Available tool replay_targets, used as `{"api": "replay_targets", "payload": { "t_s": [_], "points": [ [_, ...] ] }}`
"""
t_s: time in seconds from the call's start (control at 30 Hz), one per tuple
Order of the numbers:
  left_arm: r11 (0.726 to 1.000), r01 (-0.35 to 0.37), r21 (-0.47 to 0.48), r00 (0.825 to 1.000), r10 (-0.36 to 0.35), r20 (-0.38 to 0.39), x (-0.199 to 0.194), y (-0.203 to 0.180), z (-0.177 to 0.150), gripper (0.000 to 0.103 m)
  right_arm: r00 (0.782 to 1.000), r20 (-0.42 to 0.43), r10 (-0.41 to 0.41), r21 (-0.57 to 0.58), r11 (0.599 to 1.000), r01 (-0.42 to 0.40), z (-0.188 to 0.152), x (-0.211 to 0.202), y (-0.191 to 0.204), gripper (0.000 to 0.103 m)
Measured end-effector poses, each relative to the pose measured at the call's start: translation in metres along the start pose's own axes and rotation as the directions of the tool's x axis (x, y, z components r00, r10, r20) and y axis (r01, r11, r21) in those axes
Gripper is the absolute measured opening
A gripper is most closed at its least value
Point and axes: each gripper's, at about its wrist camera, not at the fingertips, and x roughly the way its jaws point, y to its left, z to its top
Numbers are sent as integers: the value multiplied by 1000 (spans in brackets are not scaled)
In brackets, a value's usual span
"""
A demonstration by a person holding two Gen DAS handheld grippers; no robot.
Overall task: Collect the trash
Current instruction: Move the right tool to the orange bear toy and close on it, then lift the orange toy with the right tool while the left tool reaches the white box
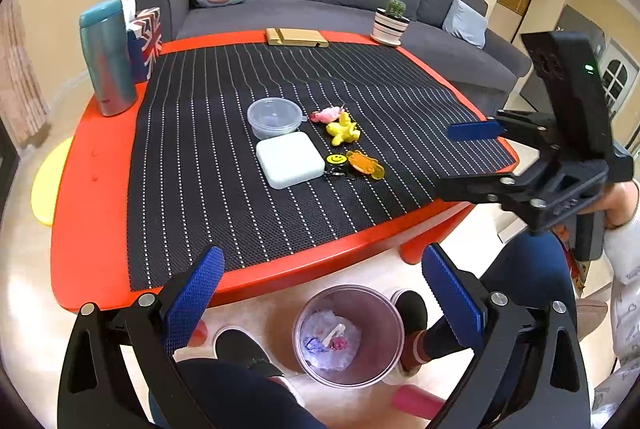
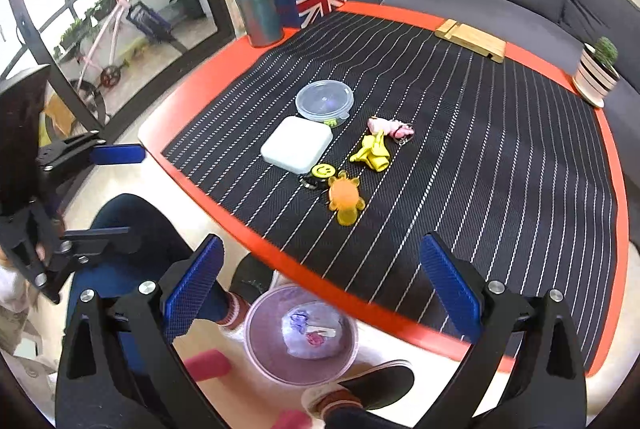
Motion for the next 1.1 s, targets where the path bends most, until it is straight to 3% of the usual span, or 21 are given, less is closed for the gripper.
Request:
{"api": "replay_targets", "payload": {
  "t_s": [0.23,0.43,0.7,0.87,1.03,1.1],
  "points": [
    [1000,-1,-16,1000,1,-6,2,7,0,95,997,-76,11,-46,999,-14,19,35,-4,97],
    [1000,-4,-26,1000,4,-10,3,12,0,95,990,-138,7,-77,997,-18,27,58,-8,77],
    [1000,-1,-30,1000,0,-16,6,13,-1,95,989,-149,5,-92,996,-19,30,69,-14,57],
    [999,1,-34,1000,-2,-14,6,14,0,95,988,-155,-5,-102,995,-11,30,75,-14,39],
    [999,2,-34,1000,-2,-15,7,14,0,95,988,-157,-4,-106,994,-13,30,77,-14,28],
    [999,2,-33,1000,-3,-16,7,14,0,95,988,-155,-3,-103,995,-13,29,77,-15,28]
  ]
}}
